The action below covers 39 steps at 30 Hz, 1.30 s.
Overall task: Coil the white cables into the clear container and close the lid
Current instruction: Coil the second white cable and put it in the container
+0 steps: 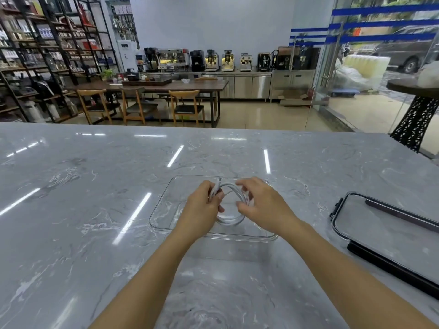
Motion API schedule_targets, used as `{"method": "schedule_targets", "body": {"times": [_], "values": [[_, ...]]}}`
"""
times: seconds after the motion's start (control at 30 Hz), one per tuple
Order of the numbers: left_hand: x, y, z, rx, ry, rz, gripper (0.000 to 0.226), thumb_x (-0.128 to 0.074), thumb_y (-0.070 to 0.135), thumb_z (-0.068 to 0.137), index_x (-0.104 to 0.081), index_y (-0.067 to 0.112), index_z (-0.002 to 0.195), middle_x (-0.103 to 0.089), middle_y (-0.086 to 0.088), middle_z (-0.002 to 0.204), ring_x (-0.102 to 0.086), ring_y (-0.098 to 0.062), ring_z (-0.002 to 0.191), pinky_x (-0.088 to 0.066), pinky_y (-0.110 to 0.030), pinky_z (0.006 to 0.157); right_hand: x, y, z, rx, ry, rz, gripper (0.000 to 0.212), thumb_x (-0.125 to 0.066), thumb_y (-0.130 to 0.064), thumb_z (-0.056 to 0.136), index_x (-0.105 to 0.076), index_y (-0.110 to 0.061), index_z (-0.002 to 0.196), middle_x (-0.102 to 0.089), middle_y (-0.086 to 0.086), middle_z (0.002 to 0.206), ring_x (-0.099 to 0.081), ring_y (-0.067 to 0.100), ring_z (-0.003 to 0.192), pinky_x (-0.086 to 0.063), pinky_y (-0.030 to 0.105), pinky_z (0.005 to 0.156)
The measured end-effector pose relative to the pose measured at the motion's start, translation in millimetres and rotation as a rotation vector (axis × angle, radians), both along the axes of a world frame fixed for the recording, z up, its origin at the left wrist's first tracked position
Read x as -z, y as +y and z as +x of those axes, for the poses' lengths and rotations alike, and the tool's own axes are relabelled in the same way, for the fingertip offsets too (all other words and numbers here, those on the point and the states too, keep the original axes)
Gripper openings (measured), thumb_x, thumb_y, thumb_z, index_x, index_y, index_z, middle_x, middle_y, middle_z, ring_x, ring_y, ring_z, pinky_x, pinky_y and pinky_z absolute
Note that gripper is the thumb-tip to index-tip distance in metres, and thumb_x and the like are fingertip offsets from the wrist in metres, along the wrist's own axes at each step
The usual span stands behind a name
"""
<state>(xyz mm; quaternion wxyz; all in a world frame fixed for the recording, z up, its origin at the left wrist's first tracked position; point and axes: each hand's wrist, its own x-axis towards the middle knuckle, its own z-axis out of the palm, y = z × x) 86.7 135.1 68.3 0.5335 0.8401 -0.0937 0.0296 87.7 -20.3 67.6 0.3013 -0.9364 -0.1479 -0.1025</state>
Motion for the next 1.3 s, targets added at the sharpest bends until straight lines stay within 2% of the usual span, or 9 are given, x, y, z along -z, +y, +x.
{"method": "schedule_targets", "body": {"times": [0.07, 0.13, 0.3, 0.43, 0.57, 0.73, 1.0, 1.2, 1.3], "values": [[-1, 3, 1, 0.014, 0.053, -0.142, 0.005, -0.054, 0.01, 0.091, -0.054, 0.004, 0.092, -0.056, -0.003, 0.077, -0.066, -0.011, 0.061, -0.05, -0.034, 0.069, 4, 3, 1, -0.053, -0.182, -0.115, 0.063, -0.069, -0.016, 0.078, -0.037, -0.027, 0.131, -0.05, 0.001, 0.114, -0.054, 0.018, 0.094, -0.051, 0.038, 0.077], [-2, 5, 2, 0.043, 0.113, -0.278, 0.003, -0.057, 0.002, 0.088, -0.056, 0.002, 0.09, -0.061, -0.005, 0.071, -0.068, -0.011, 0.056, -0.053, -0.032, 0.068, 8, 8, 3, -0.067, -0.489, -0.223, 0.066, -0.079, -0.008, 0.066, -0.041, -0.023, 0.118, -0.055, 0.008, 0.106, -0.06, 0.024, 0.081, -0.055, 0.04, 0.066], [-7, 12, 5, 0.087, 0.286, -0.494, 0.005, -0.055, -0.002, 0.087, -0.056, 0.003, 0.086, -0.069, -0.004, 0.056, -0.069, -0.02, 0.056, -0.057, -0.029, 0.062, 10, 8, 11, -0.096, -0.823, -0.197, 0.043, -0.069, -0.004, 0.072, -0.043, -0.021, 0.102, -0.04, 0.005, 0.103, -0.056, 0.022, 0.065, -0.048, 0.029, 0.052], [-10, 22, 8, 0.194, 0.384, -0.561, 0.005, -0.055, -0.001, 0.087, -0.06, 0.001, 0.088, -0.069, -0.009, 0.062, -0.068, -0.02, 0.057, -0.058, -0.035, 0.07, 10, 9, 15, -0.143, -0.885, -0.276, 0.005, -0.062, -0.007, 0.081, -0.064, -0.009, 0.078, -0.066, 0.009, 0.086, -0.054, 0.02, 0.052, -0.048, 0.029, 0.04], [-12, 24, 9, 0.19, 0.4, -0.524, 0.008, -0.057, 0.008, 0.088, -0.064, 0.007, 0.086, -0.067, -0.01, 0.069, -0.069, -0.02, 0.06, -0.058, -0.034, 0.064, 10, 14, 14, -0.15, -0.69, 0.122, 0.018, -0.056, -0.014, 0.082, -0.068, -0.001, 0.078, -0.07, 0.011, 0.081, -0.064, 0.017, 0.065, -0.054, 0.028, 0.057], [-12, 22, 15, 0.162, 0.343, -0.504, 0.013, -0.058, 0.012, 0.088, -0.07, 0.007, 0.09, -0.061, -0.009, 0.067, -0.056, -0.014, 0.051, -0.055, -0.027, 0.053, -6, 29, 5, 0.064, -0.205, 0.631, 0.006, -0.062, 0.0, 0.081, -0.064, -0.005, 0.077, -0.06, 0.0, 0.07, -0.06, 0.011, 0.057, -0.057, 0.036, 0.054], [-3, 16, 18, 0.089, 0.239, -0.422, 0.021, -0.058, 0.011, 0.089, -0.065, -0.009, 0.089, -0.049, -0.005, 0.056, -0.046, -0.008, 0.038, -0.046, -0.02, 0.042, -15, 31, 12, 0.233, 0.197, 1.003, 0.022, -0.072, -0.011, 0.076, -0.059, -0.01, 0.059, -0.055, -0.001, 0.039, -0.054, 0.018, 0.043, -0.045, 0.029, 0.05], [-3, 19, 21, 0.086, 0.18, -0.361, 0.006, -0.066, 0.015, 0.083, -0.071, 0.012, 0.083, -0.051, 0.001, 0.059, -0.044, -0.01, 0.053, -0.039, -0.023, 0.055, -16, 34, 7, 0.184, 0.065, 0.699, 0.024, -0.074, -0.011, 0.073, -0.057, -0.017, 0.089, -0.06, 0.003, 0.074, -0.055, 0.014, 0.047, -0.043, 0.02, 0.043], [-3, 22, 24, 0.088, 0.264, -0.41, 0.02, -0.067, 0.007, 0.08, -0.067, 0.009, 0.099, -0.06, -0.004, 0.071, -0.051, -0.015, 0.062, -0.042, -0.027, 0.06, -16, 30, 10, 0.171, 0.102, 0.583, 0.016, -0.075, -0.012, 0.074, -0.06, -0.018, 0.079, -0.06, -0.001, 0.075, -0.06, 0.016, 0.049, -0.047, 0.022, 0.044]]}}
